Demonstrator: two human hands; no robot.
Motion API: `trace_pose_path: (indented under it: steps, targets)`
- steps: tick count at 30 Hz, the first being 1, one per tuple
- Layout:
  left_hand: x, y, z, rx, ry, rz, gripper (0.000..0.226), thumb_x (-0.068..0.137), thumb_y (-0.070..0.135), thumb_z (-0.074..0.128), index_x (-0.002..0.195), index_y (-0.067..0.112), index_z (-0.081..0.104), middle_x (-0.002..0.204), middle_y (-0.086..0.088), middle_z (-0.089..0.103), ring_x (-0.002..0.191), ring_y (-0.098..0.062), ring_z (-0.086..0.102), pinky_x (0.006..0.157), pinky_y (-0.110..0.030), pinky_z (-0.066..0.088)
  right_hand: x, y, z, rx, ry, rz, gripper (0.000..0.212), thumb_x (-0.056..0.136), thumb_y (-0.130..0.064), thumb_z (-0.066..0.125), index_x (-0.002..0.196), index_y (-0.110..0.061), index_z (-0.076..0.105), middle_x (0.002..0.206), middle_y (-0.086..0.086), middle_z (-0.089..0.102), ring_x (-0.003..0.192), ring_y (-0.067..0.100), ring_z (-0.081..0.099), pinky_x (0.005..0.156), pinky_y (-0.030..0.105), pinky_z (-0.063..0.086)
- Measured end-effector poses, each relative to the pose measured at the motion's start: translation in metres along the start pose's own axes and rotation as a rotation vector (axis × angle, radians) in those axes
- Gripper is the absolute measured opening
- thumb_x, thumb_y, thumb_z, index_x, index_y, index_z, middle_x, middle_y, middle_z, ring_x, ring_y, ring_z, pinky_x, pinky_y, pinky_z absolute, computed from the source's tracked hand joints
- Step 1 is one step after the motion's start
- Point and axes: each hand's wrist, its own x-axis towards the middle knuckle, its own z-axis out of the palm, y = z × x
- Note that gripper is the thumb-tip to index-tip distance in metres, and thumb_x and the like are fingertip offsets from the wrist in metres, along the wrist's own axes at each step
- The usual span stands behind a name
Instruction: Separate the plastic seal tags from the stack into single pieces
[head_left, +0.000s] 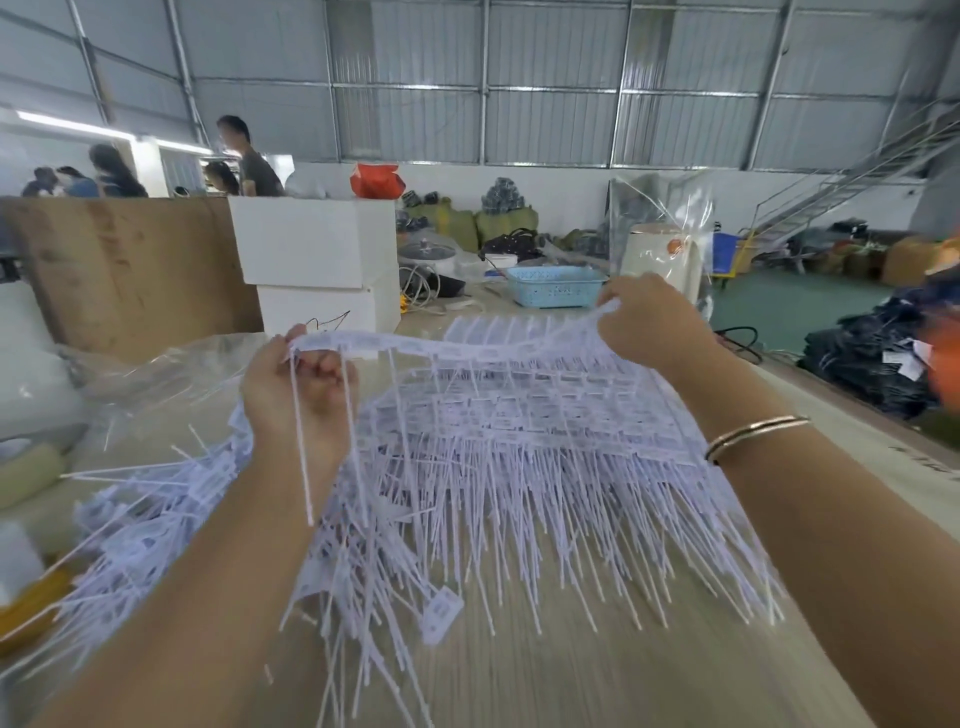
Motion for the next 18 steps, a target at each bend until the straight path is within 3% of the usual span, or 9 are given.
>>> trace_pose_path:
  steps: [2, 4, 7, 9, 11, 14, 16, 18]
  targets:
    - [-0.004, 0.012, -0.006, 0.025, -0.074, -0.012, 0.022, 0.082, 0.014, 0.047, 0.061, 0.014, 0.053, 0.052, 0.005, 0.044, 0.049, -0.007, 0.042, 0.047, -0.014, 0.04, -0.008, 0.018, 0.01, -0.145, -0.146, 0.091, 0.03, 0.088, -0.018, 0.044, 0.115, -0.013, 0.057, 0.112, 0.011, 0.052, 0.108, 0.036, 0.052, 0.083, 0.04, 0.042]
    - [-0.009, 0.019, -0.01, 0.105, -0.114, -0.076, 0.017, 0.083, 0.015, 0.047, 0.066, 0.015, 0.047, 0.055, 0.006, 0.041, 0.053, -0.006, 0.04, 0.045, -0.013, 0.041, -0.018, 0.027, 0.021, -0.118, -0.269, 0.108, 0.029, 0.091, -0.018, 0.044, 0.115, -0.007, 0.058, 0.103, 0.012, 0.052, 0.107, 0.034, 0.052, 0.088, 0.04, 0.042]
    - [-0.022, 0.01, -0.014, 0.212, -0.1, -0.114, 0.024, 0.094, 0.017, 0.044, 0.073, 0.013, 0.056, 0.056, 0.005, 0.049, 0.053, -0.006, 0.049, 0.054, -0.016, 0.046, -0.037, 0.027, 0.037, -0.033, -0.514, 0.039, 0.017, 0.094, -0.013, 0.045, 0.102, -0.007, 0.06, 0.096, 0.008, 0.048, 0.09, 0.02, 0.045, 0.075, 0.027, 0.04]
    - [-0.032, -0.004, -0.012, 0.308, -0.069, -0.112, 0.019, 0.092, 0.014, 0.049, 0.076, 0.011, 0.06, 0.054, 0.003, 0.053, 0.05, -0.008, 0.052, 0.055, -0.018, 0.048, -0.047, 0.026, 0.045, -0.091, -0.651, 0.017, 0.014, 0.096, -0.012, 0.042, 0.084, -0.011, 0.049, 0.096, 0.012, 0.044, 0.087, 0.019, 0.04, 0.07, 0.026, 0.032]
    - [-0.038, -0.016, -0.012, 0.373, -0.041, -0.145, 0.016, 0.092, 0.012, 0.048, 0.08, 0.009, 0.059, 0.053, 0.001, 0.053, 0.047, -0.009, 0.052, 0.05, -0.017, 0.05, -0.053, 0.029, 0.051, -0.171, -0.664, 0.065, 0.01, 0.092, -0.019, 0.041, 0.085, -0.013, 0.046, 0.105, 0.011, 0.044, 0.095, 0.021, 0.041, 0.088, 0.033, 0.031]
    - [-0.041, -0.028, -0.019, 0.515, -0.049, -0.135, 0.018, 0.095, 0.009, 0.044, 0.081, 0.008, 0.057, 0.054, -0.002, 0.054, 0.046, -0.012, 0.051, 0.047, -0.018, 0.048, -0.066, 0.017, 0.051, -0.206, -0.441, 0.028, 0.033, 0.088, -0.033, 0.047, 0.121, -0.034, 0.049, 0.139, -0.001, 0.038, 0.134, 0.021, 0.027, 0.109, 0.049, 0.011]
    - [-0.042, -0.032, -0.027, 0.656, -0.107, -0.083, 0.019, 0.096, 0.007, 0.042, 0.082, 0.008, 0.054, 0.055, -0.003, 0.055, 0.046, -0.012, 0.052, 0.048, -0.02, 0.046, -0.079, -0.01, 0.055, 0.123, -0.305, -0.153, 0.035, 0.091, -0.033, 0.05, 0.126, -0.035, 0.049, 0.145, -0.007, 0.036, 0.138, 0.017, 0.024, 0.115, 0.049, 0.008]
    - [-0.044, -0.034, -0.033, 0.735, -0.187, -0.054, 0.013, 0.092, 0.01, 0.05, 0.081, 0.011, 0.057, 0.057, -0.002, 0.058, 0.05, -0.013, 0.054, 0.051, -0.021, 0.046, -0.092, -0.042, 0.062, 0.473, -0.313, -0.314, 0.034, 0.096, -0.035, 0.049, 0.129, -0.028, 0.051, 0.142, -0.005, 0.042, 0.135, 0.014, 0.032, 0.114, 0.042, 0.017]
